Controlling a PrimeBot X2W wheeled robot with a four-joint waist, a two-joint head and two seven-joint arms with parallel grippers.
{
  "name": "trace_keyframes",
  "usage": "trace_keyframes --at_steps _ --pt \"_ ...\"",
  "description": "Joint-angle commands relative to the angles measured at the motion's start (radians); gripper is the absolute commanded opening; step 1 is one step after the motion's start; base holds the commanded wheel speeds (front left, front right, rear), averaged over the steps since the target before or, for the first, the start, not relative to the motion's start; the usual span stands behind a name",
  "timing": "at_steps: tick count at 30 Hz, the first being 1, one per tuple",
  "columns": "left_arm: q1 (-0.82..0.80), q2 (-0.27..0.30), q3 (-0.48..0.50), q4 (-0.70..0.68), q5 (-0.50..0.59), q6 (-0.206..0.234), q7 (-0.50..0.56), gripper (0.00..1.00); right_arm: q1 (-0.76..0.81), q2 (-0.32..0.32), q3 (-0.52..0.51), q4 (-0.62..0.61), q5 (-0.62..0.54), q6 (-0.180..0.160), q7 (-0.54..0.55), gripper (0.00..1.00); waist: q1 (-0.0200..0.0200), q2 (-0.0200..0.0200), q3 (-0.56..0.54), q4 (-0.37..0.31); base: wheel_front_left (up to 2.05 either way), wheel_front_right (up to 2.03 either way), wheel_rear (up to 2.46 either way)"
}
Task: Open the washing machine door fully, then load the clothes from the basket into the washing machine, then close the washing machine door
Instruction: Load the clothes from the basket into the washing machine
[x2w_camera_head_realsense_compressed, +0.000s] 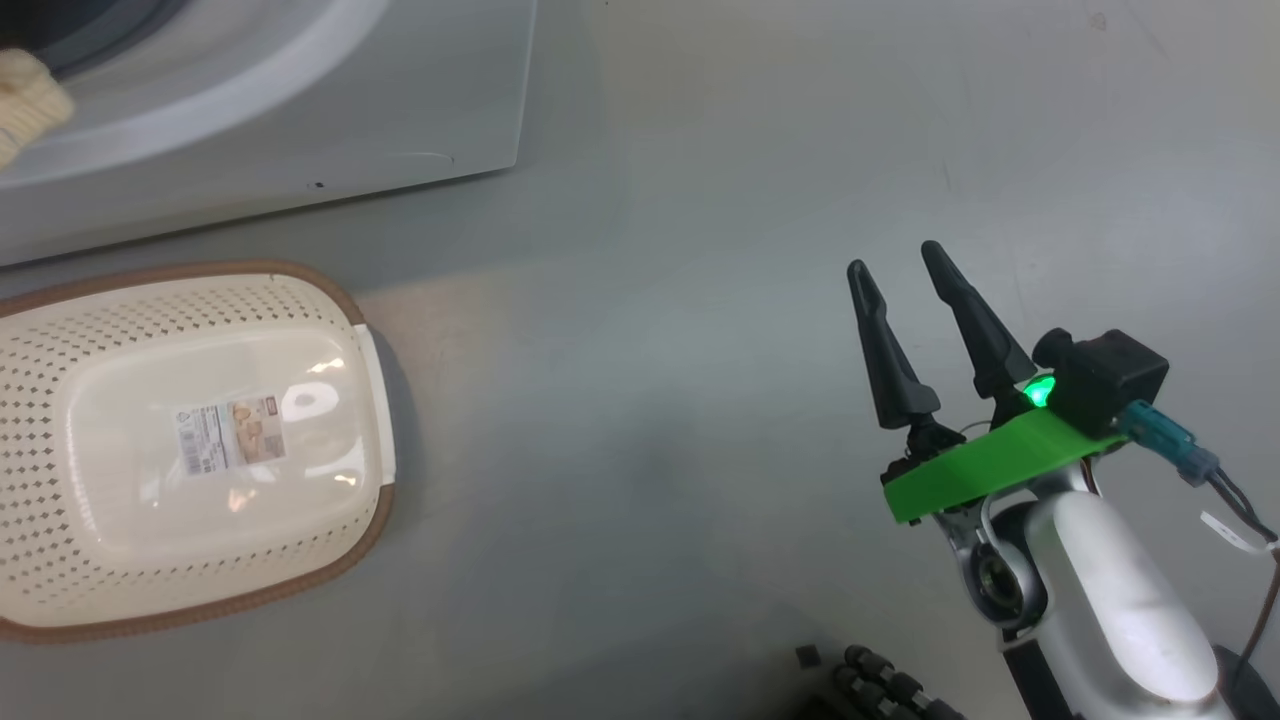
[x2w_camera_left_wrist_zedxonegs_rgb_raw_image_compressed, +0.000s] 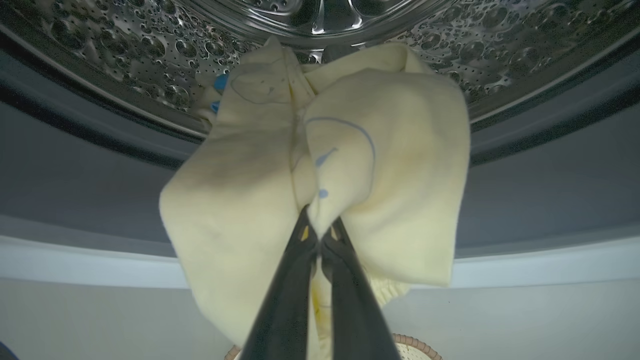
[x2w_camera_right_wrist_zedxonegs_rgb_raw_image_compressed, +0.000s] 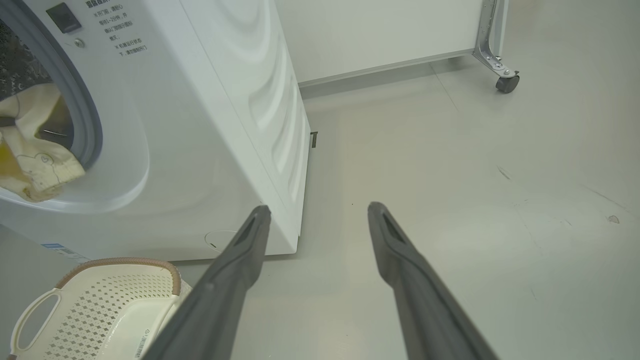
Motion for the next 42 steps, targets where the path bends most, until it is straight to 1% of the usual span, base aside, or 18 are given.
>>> trace_keyframes --at_steps 1,3,5,8,11,14,20,27,34,38,41,42 --pt "-0.013 0.084 0.06 -0.074 -0.001 0.024 0.027 0.0 -0.012 -0.008 0.021 -0.022 0.01 0.002 -0.012 1.0 -0.0001 0.0 0.005 -0.009 0.0 0.0 0.0" --pt "-0.016 0.11 0.073 -0.132 0.006 0.047 0.041 0.0 -0.015 -0.008 0.026 -0.021 0.016 0.002 -0.013 1.0 -0.0001 0.0 0.011 -0.02 0.0 0.0 0.0" --pt "-0.025 0.128 0.083 -0.169 0.008 0.061 0.055 0.0 -0.02 -0.008 0.032 -0.021 0.023 0.002 -0.015 1.0 -0.0001 0.0 0.021 -0.032 0.0 0.0 0.0" --pt "-0.039 0.143 0.091 -0.184 0.011 0.069 0.067 0.0 -0.026 -0.008 0.038 -0.022 0.029 0.002 -0.017 1.0 -0.0001 0.0 0.034 -0.047 0.0 0.0 0.0" --pt "-0.074 0.164 0.1 -0.175 0.02 0.064 0.062 0.0 -0.034 -0.008 0.049 -0.022 0.039 0.002 -0.019 1.0 -0.0001 0.0 0.057 -0.075 0.0 0.0 0.0" --pt "-0.113 0.183 0.104 -0.142 0.036 0.05 0.037 0.0 -0.039 -0.008 0.056 -0.024 0.05 0.002 -0.021 1.0 -0.0001 0.0 0.086 -0.102 0.0 0.0 0.0" --pt "-0.211 0.202 0.118 -0.033 0.064 0.014 -0.055 0.0 -0.047 -0.008 0.07 -0.038 0.07 0.002 -0.022 1.0 -0.0001 0.0 0.143 -0.151 0.0 0.0 0.0" --pt "-0.341 0.226 0.095 0.071 0.153 -0.044 -0.24 0.0 -0.051 -0.008 0.079 -0.068 0.082 0.002 -0.023 1.0 -0.0001 0.0 0.2 -0.193 0.0 0.0 0.0" --pt "-0.484 0.226 0.074 0.141 0.217 -0.089 -0.401 0.0 -0.054 -0.008 0.079 -0.087 0.093 0.002 -0.023 1.0 -0.0001 0.0 0.246 -0.215 0.0 0.0 0.0" --pt "-0.544 0.209 0.066 0.18 0.225 -0.103 -0.437 0.0 -0.051 -0.008 0.079 -0.09 0.093 0.002 -0.023 1.0 -0.0001 0.0 0.259 -0.215 0.0 0.0 0.0" --pt "-0.57 0.189 0.063 0.224 0.213 -0.105 -0.421 0.0 -0.049 -0.008 0.077 -0.089 0.092 0.002 -0.023 1.0 -0.0001 0.0 0.26 -0.212 0.0 0.0 0.0" --pt "-0.574 0.184 0.059 0.237 0.212 -0.105 -0.411 0.06 -0.049 -0.008 0.075 -0.088 0.091 0.002 -0.023 1.0 -0.0001 0.0 0.259 -0.21 0.0 0.0 0.0"
